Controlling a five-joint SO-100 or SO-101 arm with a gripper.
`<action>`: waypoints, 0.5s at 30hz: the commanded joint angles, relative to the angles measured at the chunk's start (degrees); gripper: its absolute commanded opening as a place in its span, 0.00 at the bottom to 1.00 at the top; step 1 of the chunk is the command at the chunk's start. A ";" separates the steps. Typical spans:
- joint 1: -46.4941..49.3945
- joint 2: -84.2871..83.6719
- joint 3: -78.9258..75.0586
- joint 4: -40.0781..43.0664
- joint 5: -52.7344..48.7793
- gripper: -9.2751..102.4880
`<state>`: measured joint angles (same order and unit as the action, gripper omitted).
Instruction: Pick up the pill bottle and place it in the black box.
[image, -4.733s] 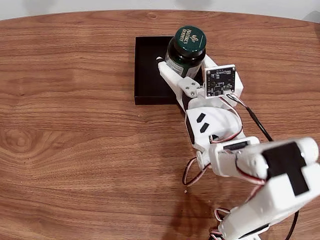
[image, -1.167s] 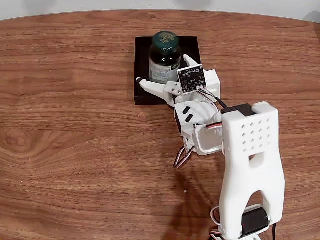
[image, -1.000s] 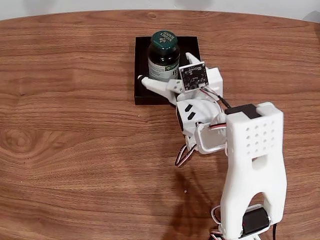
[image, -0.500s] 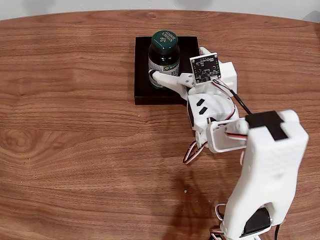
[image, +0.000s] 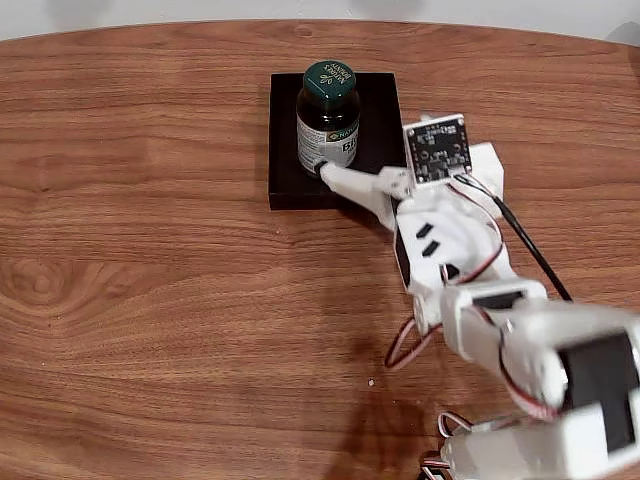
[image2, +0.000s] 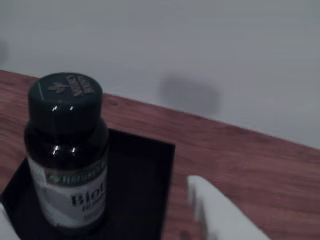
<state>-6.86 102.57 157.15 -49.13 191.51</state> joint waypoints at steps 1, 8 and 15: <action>-1.05 15.82 1.49 10.72 -1.14 0.46; 0.53 29.97 -2.64 37.97 -3.87 0.44; 0.79 43.86 -2.90 62.31 -4.66 0.43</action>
<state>-5.54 137.37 156.18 4.13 186.68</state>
